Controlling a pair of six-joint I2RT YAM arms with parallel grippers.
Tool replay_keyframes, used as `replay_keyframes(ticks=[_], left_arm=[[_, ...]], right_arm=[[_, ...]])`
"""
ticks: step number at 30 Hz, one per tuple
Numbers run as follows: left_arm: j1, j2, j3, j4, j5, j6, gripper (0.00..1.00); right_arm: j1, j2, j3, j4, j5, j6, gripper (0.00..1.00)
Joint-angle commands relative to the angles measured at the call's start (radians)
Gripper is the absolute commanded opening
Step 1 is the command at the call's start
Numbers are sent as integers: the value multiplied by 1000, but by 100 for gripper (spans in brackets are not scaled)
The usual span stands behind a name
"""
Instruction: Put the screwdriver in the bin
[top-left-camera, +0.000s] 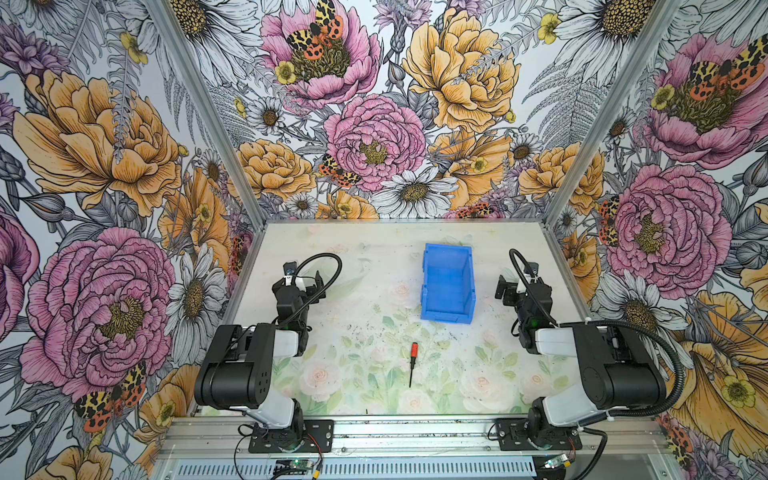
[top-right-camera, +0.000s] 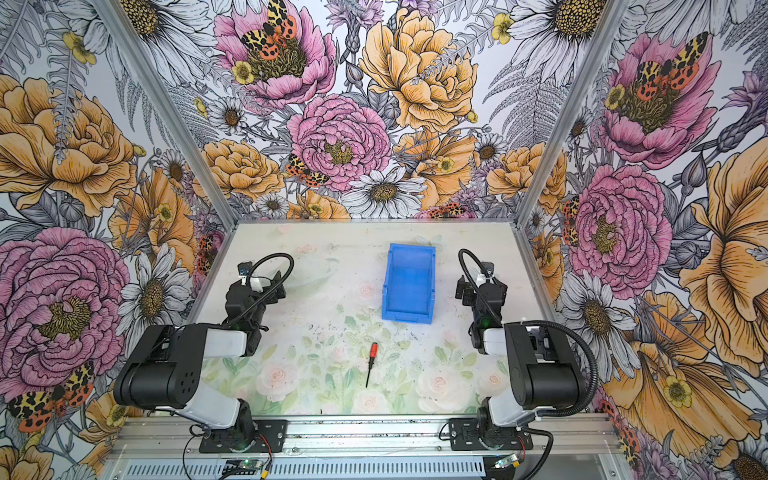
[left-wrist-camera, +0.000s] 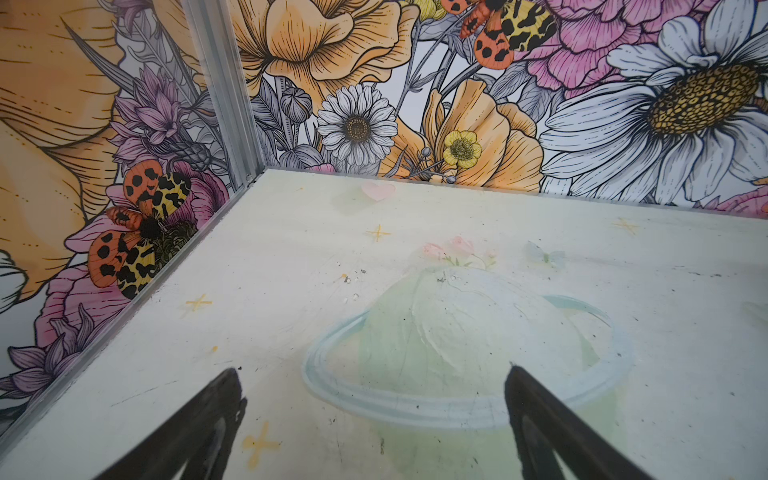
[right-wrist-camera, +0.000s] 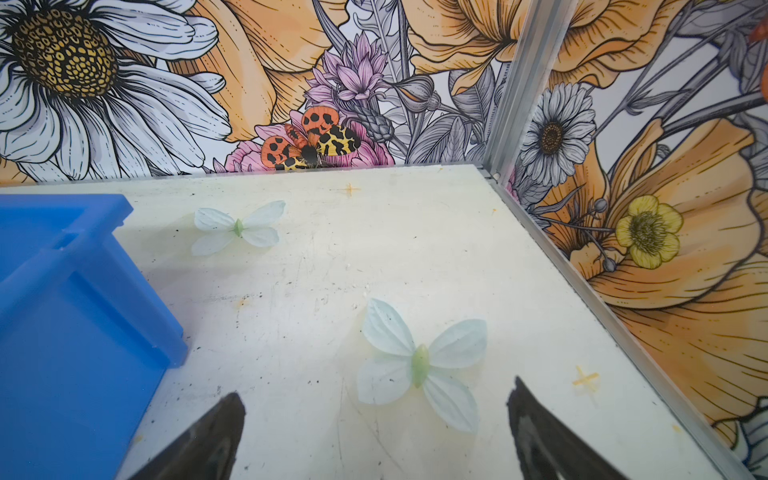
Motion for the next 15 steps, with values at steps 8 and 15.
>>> replay_keyframes(ticks=[8, 15], left_arm=[[8, 2, -7, 17, 39, 7, 99], [8, 2, -7, 20, 38, 7, 99]], right_arm=[[7, 7, 0, 39, 5, -10, 100], [7, 8, 0, 40, 5, -9, 99]])
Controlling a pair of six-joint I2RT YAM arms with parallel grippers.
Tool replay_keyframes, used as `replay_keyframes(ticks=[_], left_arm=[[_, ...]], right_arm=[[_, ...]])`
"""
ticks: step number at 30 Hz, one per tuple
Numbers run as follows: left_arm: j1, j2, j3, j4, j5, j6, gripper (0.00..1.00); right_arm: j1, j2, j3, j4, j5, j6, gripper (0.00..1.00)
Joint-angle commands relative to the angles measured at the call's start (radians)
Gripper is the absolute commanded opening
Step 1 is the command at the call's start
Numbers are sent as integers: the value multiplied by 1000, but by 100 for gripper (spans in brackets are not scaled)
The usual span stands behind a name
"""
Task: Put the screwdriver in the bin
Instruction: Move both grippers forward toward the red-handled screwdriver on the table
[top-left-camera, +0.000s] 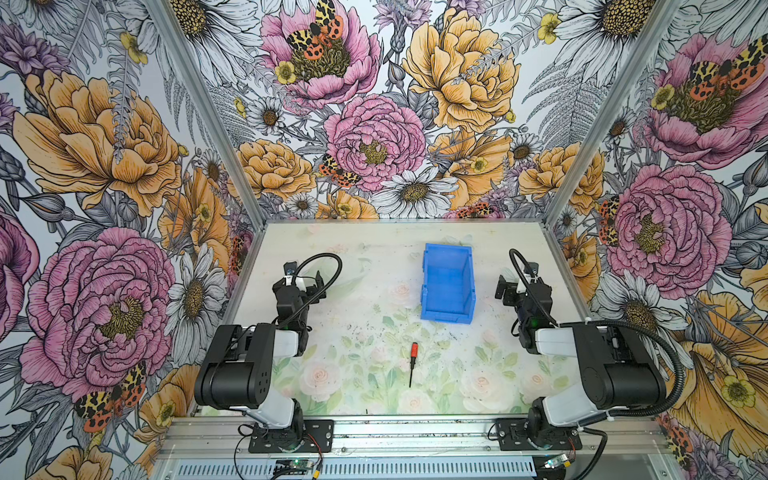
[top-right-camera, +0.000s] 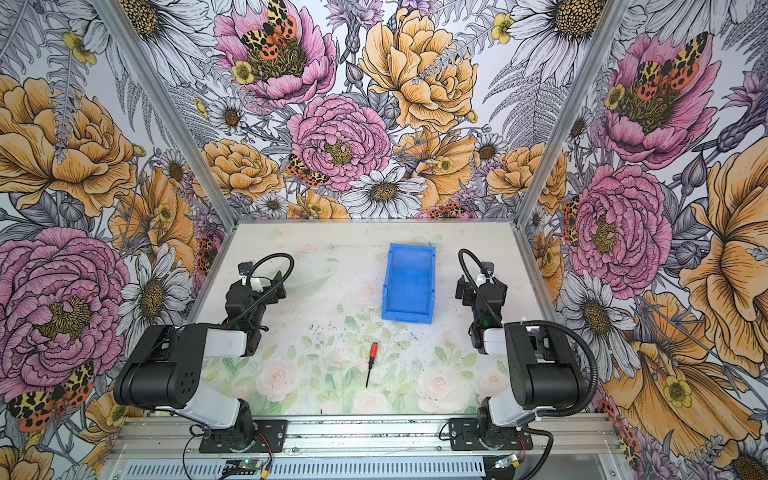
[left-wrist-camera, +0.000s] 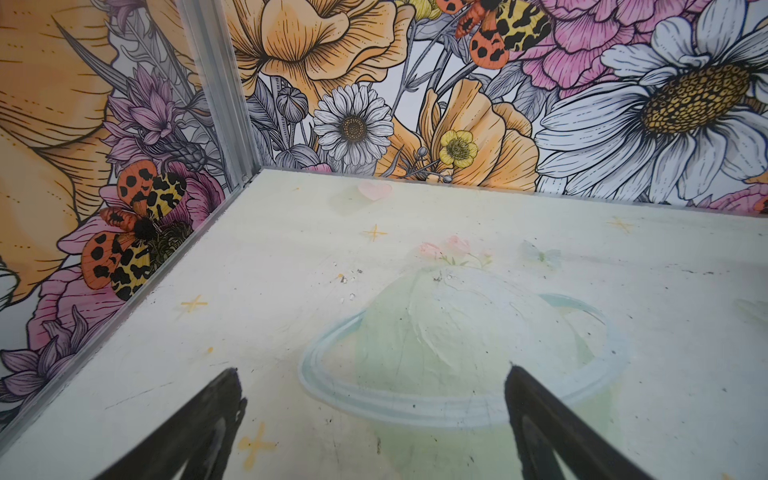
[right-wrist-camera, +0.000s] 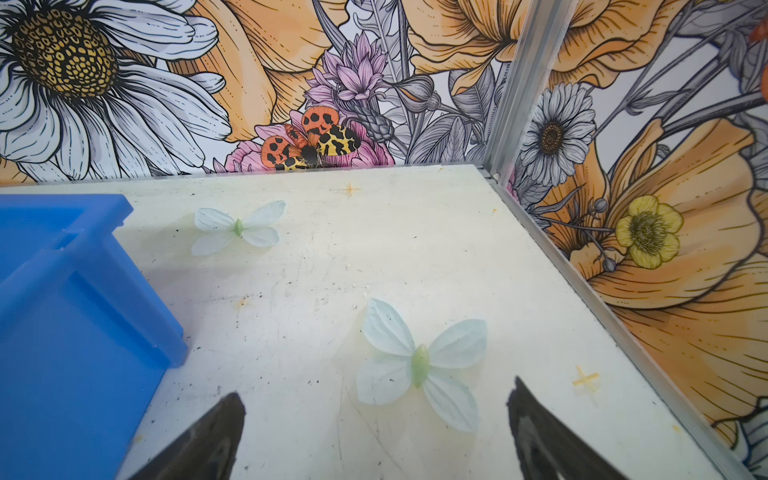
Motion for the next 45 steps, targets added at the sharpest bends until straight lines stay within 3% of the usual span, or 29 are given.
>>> replay_keyframes(ticks=[1, 17, 22, 25, 29, 34, 40, 45], left_arm=[[8, 3, -7, 20, 26, 8, 99], [13, -7, -24, 43, 3, -6, 99], [16, -53, -37, 32, -28, -22, 99], [17, -133, 3, -123, -107, -47, 99], [31, -253, 28, -312, -110, -68, 99], [14, -403, 114, -683, -193, -150, 99], [-40, -528, 135, -860, -161, -293, 99], [-80, -597, 166, -998, -101, -364, 99]], right_arm=[[8, 7, 0, 40, 5, -10, 99], [7, 3, -6, 47, 7, -13, 99], [17, -50, 11, -24, 22, -18, 99], [23, -115, 20, -105, 22, -20, 100], [43, -237, 28, -229, 55, -6, 99], [87, -409, 76, -492, 136, 92, 99], [158, -553, 176, -846, 218, 266, 100], [180, -582, 290, -1123, 173, 378, 99]])
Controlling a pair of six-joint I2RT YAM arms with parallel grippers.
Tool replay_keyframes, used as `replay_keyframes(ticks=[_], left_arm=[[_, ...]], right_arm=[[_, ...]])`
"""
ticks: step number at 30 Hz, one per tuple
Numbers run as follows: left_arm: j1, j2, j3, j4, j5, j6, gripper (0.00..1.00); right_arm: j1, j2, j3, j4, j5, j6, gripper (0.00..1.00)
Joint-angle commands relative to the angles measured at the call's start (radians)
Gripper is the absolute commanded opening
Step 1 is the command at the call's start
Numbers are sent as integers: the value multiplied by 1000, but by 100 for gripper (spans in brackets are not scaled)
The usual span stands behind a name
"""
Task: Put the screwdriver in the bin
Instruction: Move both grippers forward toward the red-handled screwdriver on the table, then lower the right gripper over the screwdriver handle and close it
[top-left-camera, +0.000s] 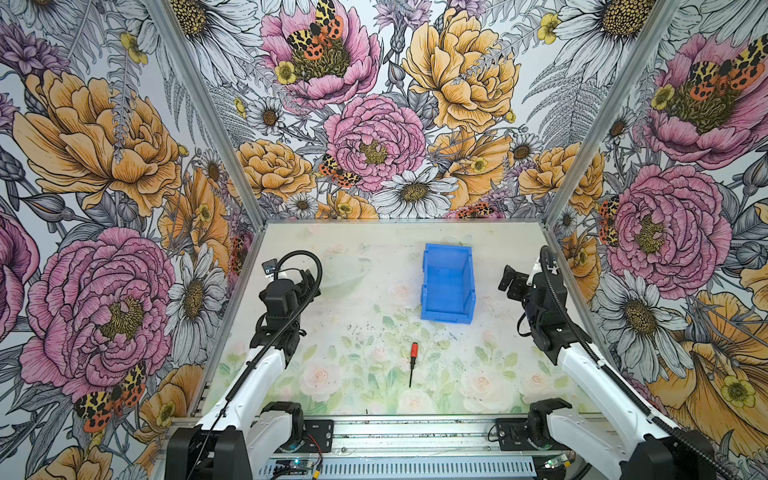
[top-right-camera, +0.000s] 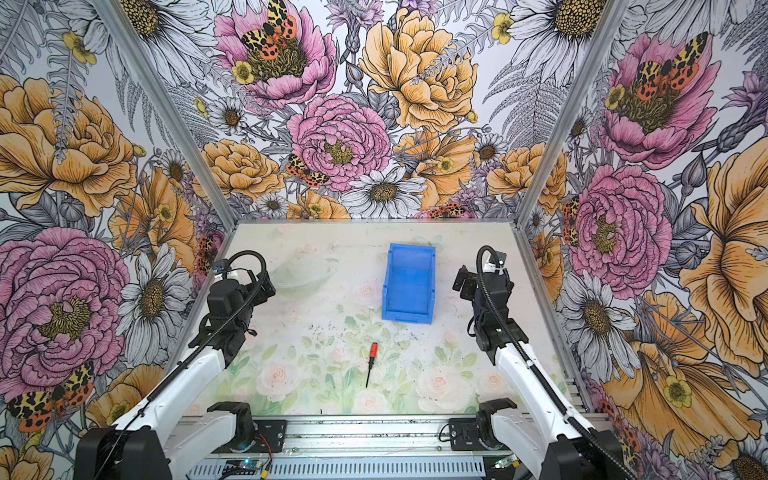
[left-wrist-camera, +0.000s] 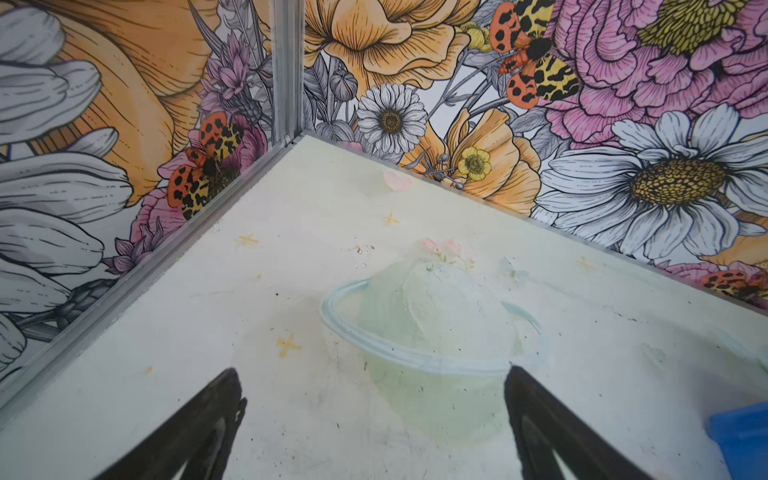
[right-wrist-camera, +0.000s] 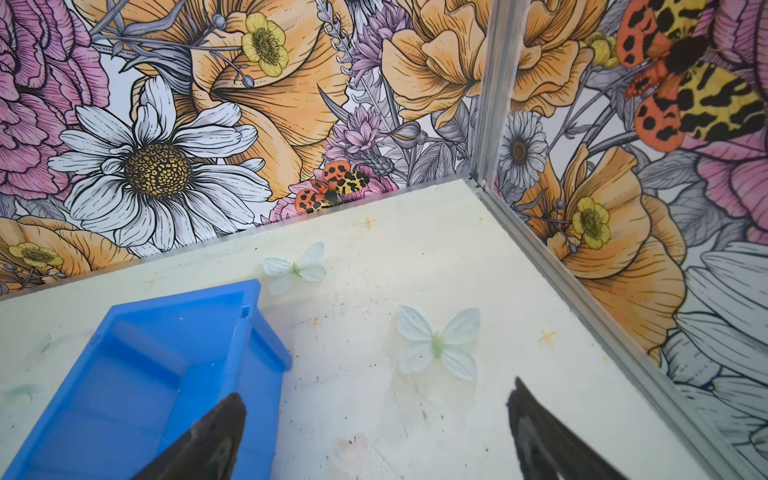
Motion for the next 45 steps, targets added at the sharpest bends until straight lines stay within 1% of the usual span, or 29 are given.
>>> replay_keyframes(ticks=[1, 3, 6, 10, 14, 17, 20, 24, 28, 32, 36, 39, 41, 43, 45], left_arm=[[-23, -48, 47, -178, 52, -82, 99], [-40, -75, 60, -235, 97, -85, 99], [-78, -120, 74, -299, 165, -78, 99], [-159, -172, 115, -432, 195, -83, 99], [-264, -215, 151, -562, 184, -143, 99], [-351, -228, 156, -630, 153, -188, 99], [-424, -233, 158, -690, 149, -231, 99], [-509, -246, 134, -703, 172, -284, 99], [-570, -245, 122, -702, 146, -340, 99], [-597, -228, 117, -695, 130, -409, 99], [-614, -201, 106, -694, 159, -425, 99], [-631, -201, 86, -692, 197, -448, 99], [-654, -215, 70, -692, 201, -439, 99], [-671, -243, 44, -695, 193, -440, 99], [-675, -291, 12, -695, 202, -467, 99]], right_arm=[[20, -17, 80, -290, -7, 121, 99], [35, -9, 110, -357, -18, 140, 100], [51, 5, 118, -397, -67, 154, 99], [55, 74, 137, -442, -166, 185, 99], [66, 121, 157, -476, -268, 202, 100], [83, 110, 139, -477, -303, 214, 100], [100, 125, 121, -477, -349, 218, 100], [125, 132, 90, -482, -374, 228, 99], [162, 81, 45, -490, -400, 278, 100], [236, 47, 32, -535, -381, 304, 99], [327, 7, 13, -568, -322, 359, 100], [412, -16, 11, -611, -263, 444, 100], [499, -30, 16, -620, -193, 505, 100], [576, -19, 21, -625, -124, 554, 100], [630, 15, 31, -629, -80, 613, 98]])
